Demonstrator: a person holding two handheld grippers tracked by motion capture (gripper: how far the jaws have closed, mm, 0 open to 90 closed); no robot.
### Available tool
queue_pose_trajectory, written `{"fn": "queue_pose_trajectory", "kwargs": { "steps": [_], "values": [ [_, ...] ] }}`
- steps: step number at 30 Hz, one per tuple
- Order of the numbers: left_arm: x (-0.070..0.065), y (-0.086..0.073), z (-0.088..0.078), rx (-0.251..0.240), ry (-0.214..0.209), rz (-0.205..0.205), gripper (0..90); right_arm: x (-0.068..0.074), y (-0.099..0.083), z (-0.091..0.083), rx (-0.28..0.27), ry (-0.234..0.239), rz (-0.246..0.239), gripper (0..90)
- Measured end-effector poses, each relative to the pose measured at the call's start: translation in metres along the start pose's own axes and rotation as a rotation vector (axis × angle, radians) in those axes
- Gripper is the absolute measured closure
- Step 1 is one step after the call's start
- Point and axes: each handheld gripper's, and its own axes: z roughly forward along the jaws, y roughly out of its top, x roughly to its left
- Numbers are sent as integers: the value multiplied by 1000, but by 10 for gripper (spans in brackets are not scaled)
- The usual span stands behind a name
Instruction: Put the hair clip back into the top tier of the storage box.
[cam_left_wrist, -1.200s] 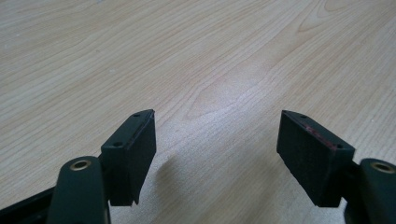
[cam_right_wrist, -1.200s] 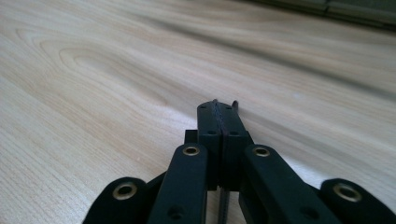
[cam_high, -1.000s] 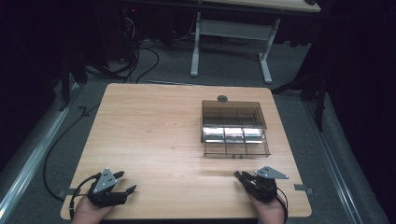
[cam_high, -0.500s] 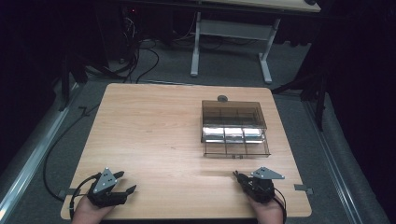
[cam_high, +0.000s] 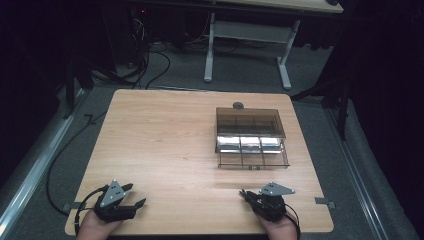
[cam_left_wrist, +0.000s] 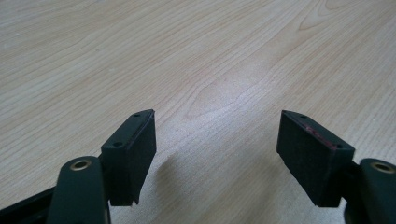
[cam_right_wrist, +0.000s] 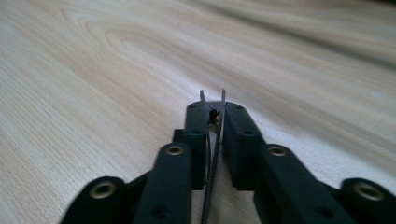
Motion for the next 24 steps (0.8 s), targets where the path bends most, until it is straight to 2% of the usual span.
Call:
{"fn": "queue_pose_trajectory", "kwargs": {
  "steps": [2,3,6,11,14,20,24],
  "values": [
    [0,0,0,0,-1,0,288,-1,1,-4,-30,-1,8,785],
    [0,0,0,1,-1,0,288,-1,2,-6,-49,-12,5,815],
    [0,0,0,2,-1,1,289,-1,2,-6,-49,-32,3,899],
    [0,0,0,0,-1,0,289,-3,1,-2,-28,-41,6,900],
    [0,0,0,2,-2,2,289,-4,0,-1,-11,-70,12,900],
    [0,0,0,6,4,5,289,-11,-2,-7,-33,-90,40,881],
    [0,0,0,0,4,2,290,-16,-4,-8,-5,-116,67,842]
  ]
}}
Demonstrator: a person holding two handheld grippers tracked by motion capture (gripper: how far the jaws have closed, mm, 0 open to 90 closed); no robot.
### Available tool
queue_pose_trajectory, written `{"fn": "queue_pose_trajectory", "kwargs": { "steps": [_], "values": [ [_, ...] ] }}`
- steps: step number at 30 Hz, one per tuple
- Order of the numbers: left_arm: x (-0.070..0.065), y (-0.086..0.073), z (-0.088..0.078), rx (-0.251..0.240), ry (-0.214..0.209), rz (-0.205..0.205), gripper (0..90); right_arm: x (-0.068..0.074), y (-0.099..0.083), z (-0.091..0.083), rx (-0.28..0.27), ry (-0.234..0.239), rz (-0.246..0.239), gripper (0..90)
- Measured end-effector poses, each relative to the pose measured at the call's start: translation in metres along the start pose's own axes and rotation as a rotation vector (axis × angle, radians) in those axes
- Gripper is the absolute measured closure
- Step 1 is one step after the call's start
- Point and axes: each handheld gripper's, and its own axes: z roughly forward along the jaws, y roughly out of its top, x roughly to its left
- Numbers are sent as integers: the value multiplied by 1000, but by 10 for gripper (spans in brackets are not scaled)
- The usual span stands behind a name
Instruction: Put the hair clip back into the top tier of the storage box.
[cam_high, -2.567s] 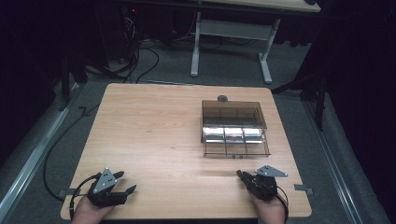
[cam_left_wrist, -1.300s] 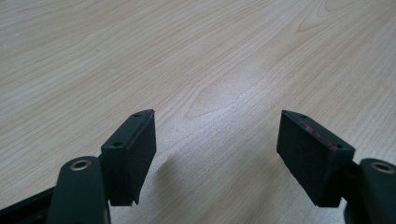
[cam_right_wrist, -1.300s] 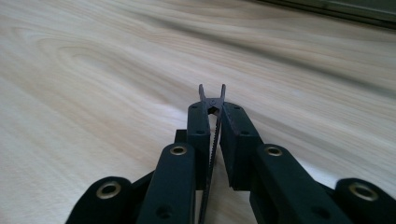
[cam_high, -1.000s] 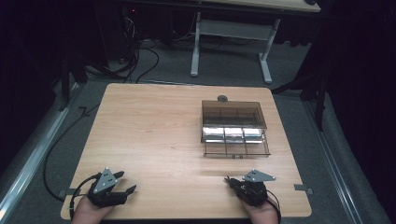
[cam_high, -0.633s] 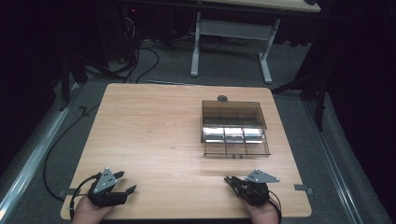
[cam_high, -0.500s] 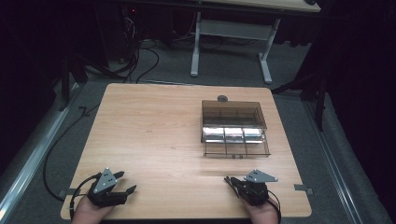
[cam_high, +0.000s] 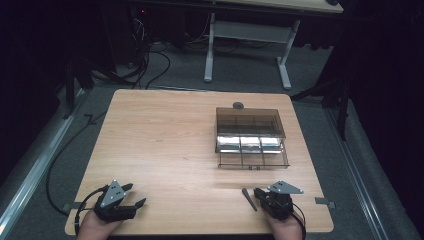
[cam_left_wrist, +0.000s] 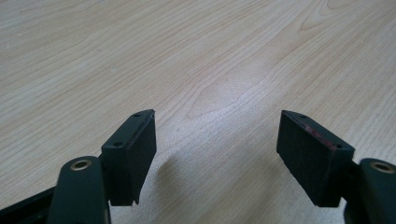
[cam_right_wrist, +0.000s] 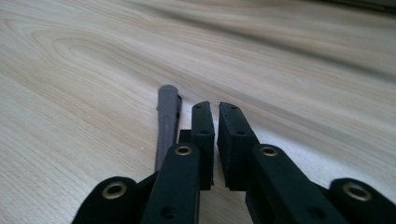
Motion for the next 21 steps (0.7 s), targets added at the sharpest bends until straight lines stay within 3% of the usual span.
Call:
{"fn": "queue_pose_trajectory", "kwargs": {
  "steps": [11,21],
  "values": [
    [0,-1,-2,-16,-17,10,293,0,11,-4,100,-46,-7,812],
    [-2,-1,-3,-29,-18,24,295,0,22,-4,235,-30,-13,716]
  ]
}}
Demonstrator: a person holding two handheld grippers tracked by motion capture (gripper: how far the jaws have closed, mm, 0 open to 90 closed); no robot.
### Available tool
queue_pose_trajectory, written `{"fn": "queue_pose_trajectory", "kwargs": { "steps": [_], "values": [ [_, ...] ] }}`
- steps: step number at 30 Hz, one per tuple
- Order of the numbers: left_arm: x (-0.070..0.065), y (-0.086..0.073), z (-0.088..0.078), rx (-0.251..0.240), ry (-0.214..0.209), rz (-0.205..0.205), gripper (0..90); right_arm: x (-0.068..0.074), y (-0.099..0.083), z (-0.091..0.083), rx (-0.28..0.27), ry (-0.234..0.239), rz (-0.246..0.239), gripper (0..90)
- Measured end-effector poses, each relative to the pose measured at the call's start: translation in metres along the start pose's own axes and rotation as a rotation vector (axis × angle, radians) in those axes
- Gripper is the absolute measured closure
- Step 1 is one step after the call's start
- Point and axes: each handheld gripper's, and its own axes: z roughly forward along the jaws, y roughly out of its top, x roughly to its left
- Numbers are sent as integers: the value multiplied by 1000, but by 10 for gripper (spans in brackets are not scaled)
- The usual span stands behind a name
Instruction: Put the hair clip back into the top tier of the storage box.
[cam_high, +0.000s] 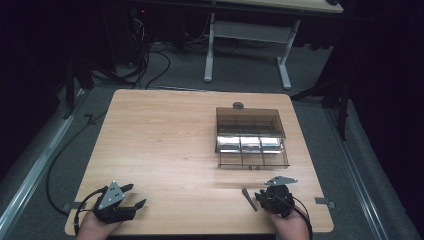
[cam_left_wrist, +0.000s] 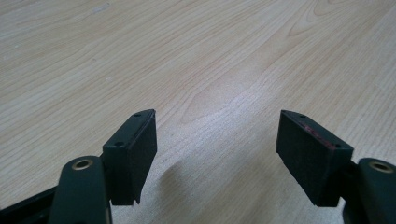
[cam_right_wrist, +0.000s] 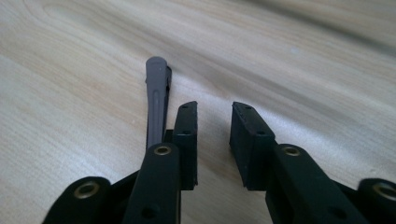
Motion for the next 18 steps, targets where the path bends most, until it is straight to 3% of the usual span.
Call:
{"fn": "queue_pose_trajectory", "kwargs": {
  "steps": [11,18],
  "values": [
    [-1,0,0,1,-4,7,294,-4,12,-3,104,21,15,680],
    [-1,0,0,1,-6,10,294,-3,23,-2,189,35,-9,660]
  ]
}}
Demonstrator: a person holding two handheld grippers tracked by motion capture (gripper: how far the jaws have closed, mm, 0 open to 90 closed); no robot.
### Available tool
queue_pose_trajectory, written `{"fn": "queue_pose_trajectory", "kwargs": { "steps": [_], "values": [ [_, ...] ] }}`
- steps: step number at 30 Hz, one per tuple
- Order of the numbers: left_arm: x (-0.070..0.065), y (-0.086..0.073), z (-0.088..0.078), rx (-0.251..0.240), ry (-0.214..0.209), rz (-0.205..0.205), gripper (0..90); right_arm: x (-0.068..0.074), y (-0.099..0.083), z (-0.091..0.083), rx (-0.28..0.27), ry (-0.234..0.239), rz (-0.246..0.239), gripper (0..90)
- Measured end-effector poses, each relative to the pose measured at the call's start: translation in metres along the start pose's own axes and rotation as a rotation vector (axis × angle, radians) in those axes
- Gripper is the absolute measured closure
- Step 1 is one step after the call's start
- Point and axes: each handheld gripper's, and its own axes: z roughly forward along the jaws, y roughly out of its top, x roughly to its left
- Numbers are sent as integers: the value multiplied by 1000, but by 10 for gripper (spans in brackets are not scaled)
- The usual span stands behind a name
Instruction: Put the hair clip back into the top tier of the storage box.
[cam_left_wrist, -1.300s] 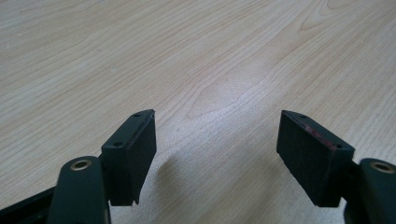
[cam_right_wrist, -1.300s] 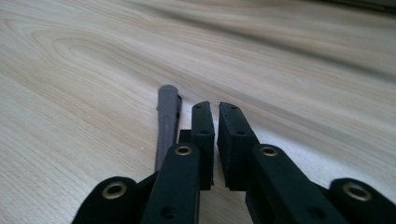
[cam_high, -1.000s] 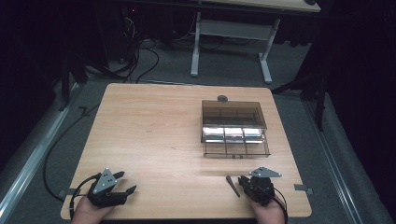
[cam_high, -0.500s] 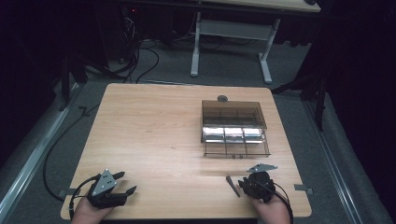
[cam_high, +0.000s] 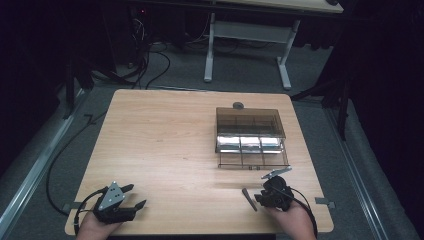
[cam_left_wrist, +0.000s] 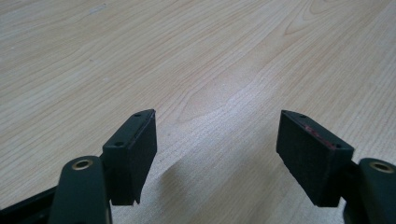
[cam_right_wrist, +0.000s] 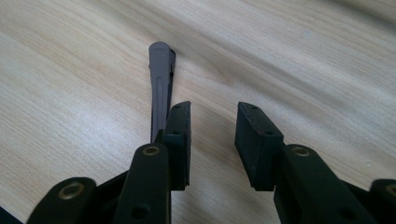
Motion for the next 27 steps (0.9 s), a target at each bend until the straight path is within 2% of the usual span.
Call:
{"fn": "queue_pose_trajectory", "kwargs": {
  "steps": [11,12,13,16,17,18,19,21,23,24,25,26,27],
  "values": [
    [0,0,0,2,-3,1,294,4,15,2,133,-6,-67,641],
    [0,0,0,2,-3,1,294,2,17,3,133,-3,-117,639],
    [0,0,0,3,-4,2,294,5,18,3,158,-6,-78,635],
    [0,0,0,3,-5,1,293,6,22,3,194,-9,-89,627],
    [0,0,0,3,-6,1,293,4,24,4,187,-7,-125,625],
    [0,0,0,2,-6,1,293,4,25,4,202,-9,-123,624],
    [0,0,0,2,-5,0,293,6,26,4,218,-3,-89,623],
    [0,0,0,1,-5,1,293,6,29,4,232,-1,-108,622],
    [0,0,0,2,-4,2,293,9,32,3,256,-1,-88,614],
    [0,0,0,2,-4,3,293,9,33,3,256,4,-96,612],
    [0,0,0,2,-4,3,293,11,34,3,272,7,-72,610],
    [0,0,0,4,-5,3,293,12,36,4,276,9,-99,608],
    [0,0,0,3,-5,3,293,13,37,4,282,8,-105,605]
  ]
}}
